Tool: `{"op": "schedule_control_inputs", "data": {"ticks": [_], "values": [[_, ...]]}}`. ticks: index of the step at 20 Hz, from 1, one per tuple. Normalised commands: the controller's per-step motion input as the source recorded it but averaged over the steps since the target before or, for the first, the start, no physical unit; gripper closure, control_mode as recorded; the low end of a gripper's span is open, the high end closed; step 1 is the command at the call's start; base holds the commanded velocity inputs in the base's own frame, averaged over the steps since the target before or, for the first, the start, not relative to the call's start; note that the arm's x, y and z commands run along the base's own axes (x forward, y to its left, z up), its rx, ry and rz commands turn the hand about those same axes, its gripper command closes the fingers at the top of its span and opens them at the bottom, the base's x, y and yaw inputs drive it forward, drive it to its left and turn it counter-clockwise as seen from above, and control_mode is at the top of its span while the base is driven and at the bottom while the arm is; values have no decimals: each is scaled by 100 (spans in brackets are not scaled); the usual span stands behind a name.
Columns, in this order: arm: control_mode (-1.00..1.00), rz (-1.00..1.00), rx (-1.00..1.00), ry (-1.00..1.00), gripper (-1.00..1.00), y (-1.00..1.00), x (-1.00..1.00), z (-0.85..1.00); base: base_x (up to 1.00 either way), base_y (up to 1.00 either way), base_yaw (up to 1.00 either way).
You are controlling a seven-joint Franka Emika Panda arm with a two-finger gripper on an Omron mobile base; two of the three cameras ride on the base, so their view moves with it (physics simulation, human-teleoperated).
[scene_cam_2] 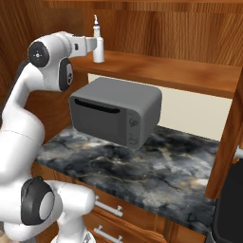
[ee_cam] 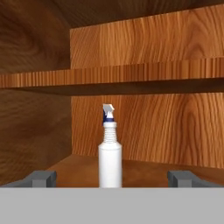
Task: Move the cutting board and knife to the sink. Then move spray from the cabinet to the counter.
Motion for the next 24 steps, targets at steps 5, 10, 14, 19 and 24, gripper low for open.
{"op": "schedule_control_inputs", "data": {"ticks": [5,10,14,19,24], "values": [[-100,0,0,0,-100,9,27,-7,0,0,0],[-100,0,0,0,-100,11,26,-1,0,0,0],[-100,0,0,0,-100,0,13,0,0,0,0],[-100,1,0,0,-100,0,15,0,0,0,0],[-100,2,0,0,-100,-2,9,0,0,0,0]]}}
